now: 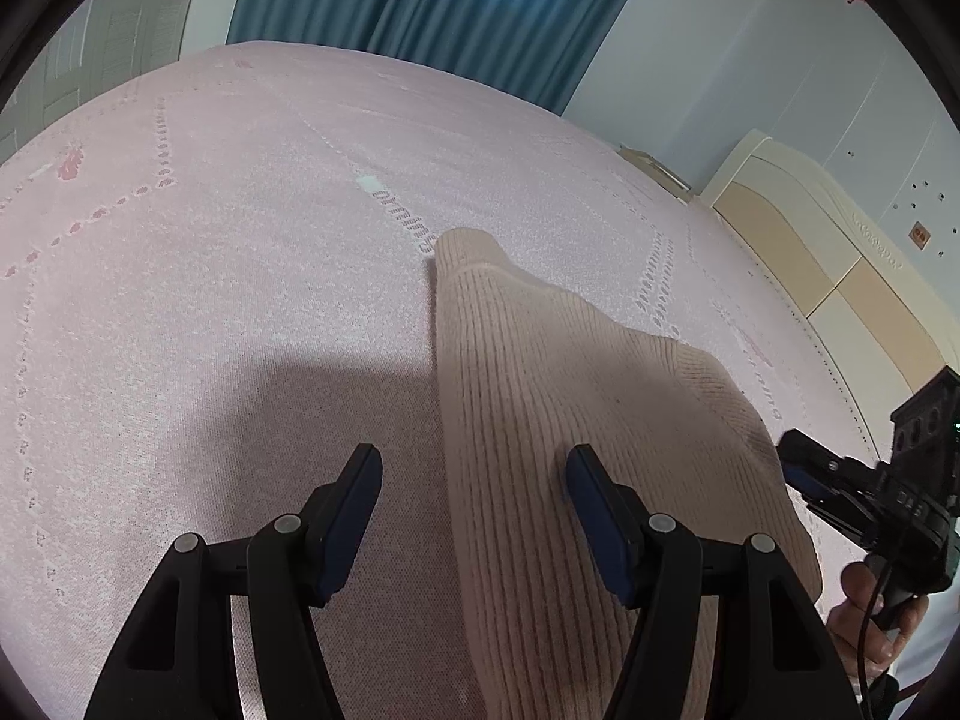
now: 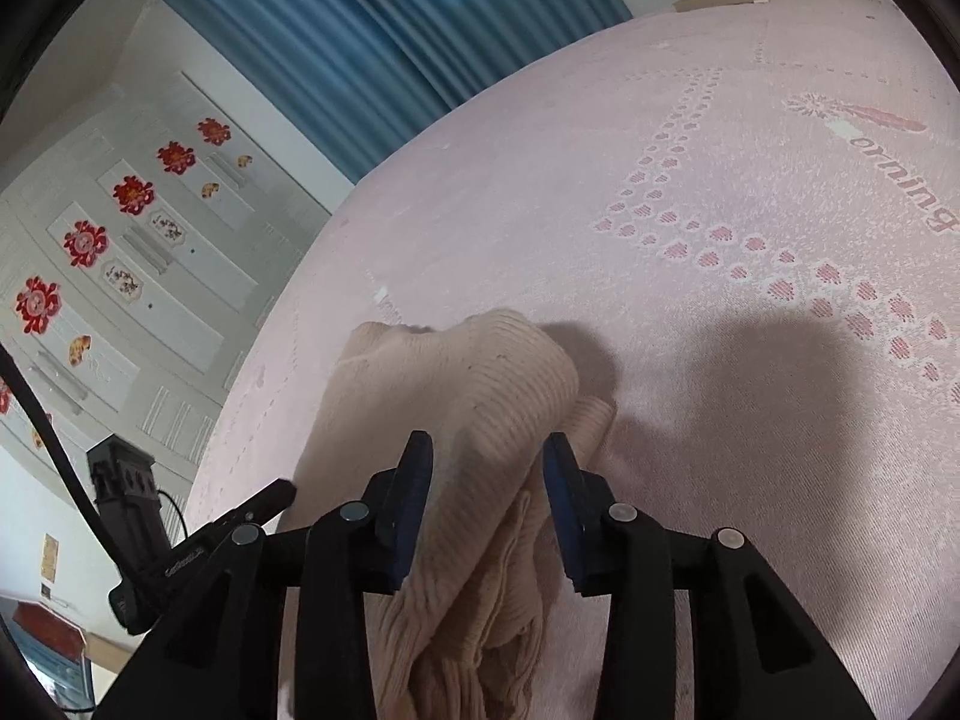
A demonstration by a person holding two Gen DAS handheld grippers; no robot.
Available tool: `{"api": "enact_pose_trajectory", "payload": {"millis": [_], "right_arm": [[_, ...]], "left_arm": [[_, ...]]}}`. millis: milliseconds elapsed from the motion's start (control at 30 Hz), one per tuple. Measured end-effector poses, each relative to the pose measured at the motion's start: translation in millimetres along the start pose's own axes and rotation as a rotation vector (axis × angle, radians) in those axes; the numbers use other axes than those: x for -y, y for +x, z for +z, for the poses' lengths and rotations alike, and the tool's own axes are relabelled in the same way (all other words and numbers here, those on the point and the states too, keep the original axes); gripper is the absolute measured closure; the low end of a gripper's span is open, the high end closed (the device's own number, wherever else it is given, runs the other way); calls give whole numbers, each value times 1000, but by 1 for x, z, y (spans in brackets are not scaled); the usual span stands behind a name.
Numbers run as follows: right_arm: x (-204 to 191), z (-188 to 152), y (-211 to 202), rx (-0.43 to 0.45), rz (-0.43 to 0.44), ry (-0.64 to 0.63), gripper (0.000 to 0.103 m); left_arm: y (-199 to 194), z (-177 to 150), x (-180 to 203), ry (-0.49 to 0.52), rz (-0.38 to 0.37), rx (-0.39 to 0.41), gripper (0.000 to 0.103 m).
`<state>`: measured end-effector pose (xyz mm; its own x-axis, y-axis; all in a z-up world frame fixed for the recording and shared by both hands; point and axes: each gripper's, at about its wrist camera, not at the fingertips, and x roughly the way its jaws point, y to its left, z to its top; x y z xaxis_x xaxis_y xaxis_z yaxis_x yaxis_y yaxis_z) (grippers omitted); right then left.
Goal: Fold small clothes
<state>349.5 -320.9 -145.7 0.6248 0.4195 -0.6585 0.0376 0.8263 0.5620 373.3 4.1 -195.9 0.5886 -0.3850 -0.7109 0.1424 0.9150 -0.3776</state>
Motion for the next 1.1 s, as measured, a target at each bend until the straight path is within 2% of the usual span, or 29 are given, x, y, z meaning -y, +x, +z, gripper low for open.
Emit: {"api": "enact_pose_trajectory", "payload": {"millis": [133,233,400,533,633,700,800,833,900,967,1100], "right_arm": [[-8,-5,-4,-19,-19,-61,59],[-12,-10,3,-69,-55,-99,58],[-16,-17,11,-134,-46,-109,58],[-20,-24,9,-131,-48,-124,59],[-22,-26,10,-129,-46,-134,71],[-24,-24,1,-90,-20,-143,83],[-17,-16,-14,-9,59,-96,86],[-14,-14,-13,-7,48,-88,86],[-7,-16,3,-58,-40,-70,86],[-2,-20,15,-94,-79,-47,84],[-13,-23,0,-67,-84,-89,68]], "left_arm": [[0,-1,1,3,2,4,41],[-1,-1,1,4,3,6,41],[-2,0,-1,-17,-9,6,41],[-5,-1,1,-2,-9,11,41],[-6,-2,4,5,-16,10,41],[-5,-2,6,15,-16,7,41],[-8,-3,7,25,-24,12,41],[-9,-2,7,26,-26,14,41],[-9,-2,8,28,-29,16,41],[-9,-3,8,23,-28,12,41],[-19,-8,10,18,-37,13,41]]}}
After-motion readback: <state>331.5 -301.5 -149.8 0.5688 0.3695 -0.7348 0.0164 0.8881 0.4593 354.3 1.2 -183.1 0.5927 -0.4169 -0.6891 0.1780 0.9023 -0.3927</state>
